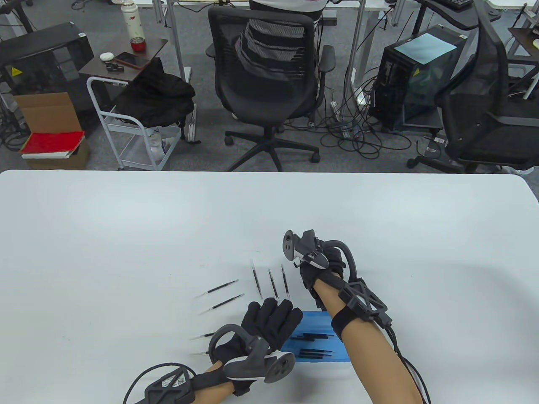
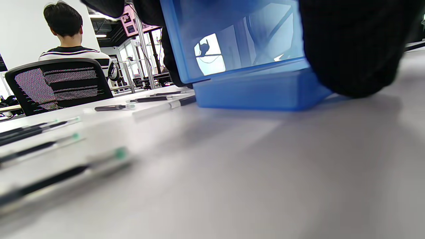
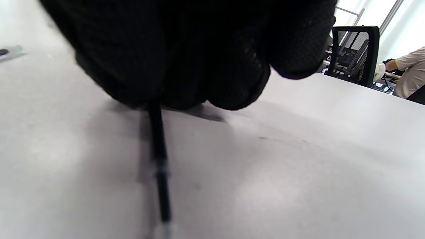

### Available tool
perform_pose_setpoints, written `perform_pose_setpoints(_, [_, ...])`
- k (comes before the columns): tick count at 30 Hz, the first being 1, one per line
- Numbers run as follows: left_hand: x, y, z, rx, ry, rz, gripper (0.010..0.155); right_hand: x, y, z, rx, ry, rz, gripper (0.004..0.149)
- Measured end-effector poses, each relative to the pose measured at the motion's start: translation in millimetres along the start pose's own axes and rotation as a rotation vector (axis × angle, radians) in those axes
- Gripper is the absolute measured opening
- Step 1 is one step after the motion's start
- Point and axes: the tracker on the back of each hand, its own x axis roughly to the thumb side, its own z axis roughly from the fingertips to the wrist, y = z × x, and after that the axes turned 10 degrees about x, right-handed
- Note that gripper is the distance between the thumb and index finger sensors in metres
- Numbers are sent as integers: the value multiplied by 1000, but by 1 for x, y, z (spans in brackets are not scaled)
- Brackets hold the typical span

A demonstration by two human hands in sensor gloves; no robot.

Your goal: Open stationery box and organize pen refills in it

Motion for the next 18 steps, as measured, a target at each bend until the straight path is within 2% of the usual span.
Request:
perform_pose_setpoints(13, [0, 0, 0, 1, 0, -4, 117, 16, 3, 0, -8, 141, 49, 53])
perform_pose_setpoints(18, [0, 0, 0, 1, 0, -4, 117, 20, 6, -2, -19, 155, 79, 55])
